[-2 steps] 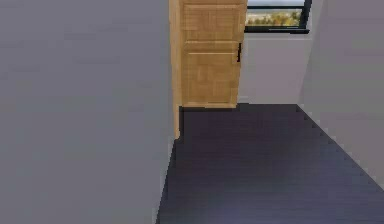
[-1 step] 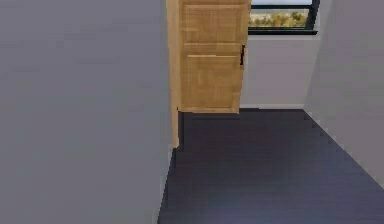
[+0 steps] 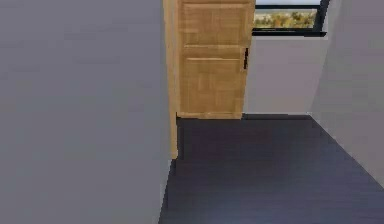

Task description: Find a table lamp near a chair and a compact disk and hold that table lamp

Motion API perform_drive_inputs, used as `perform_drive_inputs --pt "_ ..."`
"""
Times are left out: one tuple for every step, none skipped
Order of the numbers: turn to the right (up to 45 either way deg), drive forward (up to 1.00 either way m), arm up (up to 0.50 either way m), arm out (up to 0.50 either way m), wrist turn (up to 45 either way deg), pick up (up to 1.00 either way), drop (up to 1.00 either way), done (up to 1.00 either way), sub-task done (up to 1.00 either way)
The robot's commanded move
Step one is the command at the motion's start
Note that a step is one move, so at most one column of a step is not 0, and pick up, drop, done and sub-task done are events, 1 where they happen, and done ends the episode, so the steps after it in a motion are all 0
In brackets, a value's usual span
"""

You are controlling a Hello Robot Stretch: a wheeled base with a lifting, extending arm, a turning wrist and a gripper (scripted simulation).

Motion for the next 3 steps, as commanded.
perform_drive_inputs --pt "45.0 0.00 0.00 0.00 0.0 0.00 0.00 0.00 0.00" --pt "45.0 0.00 0.00 0.00 0.0 0.00 0.00 0.00 0.00" --pt "0.0 0.15 0.00 0.00 0.0 0.00 0.00 0.00 0.00"
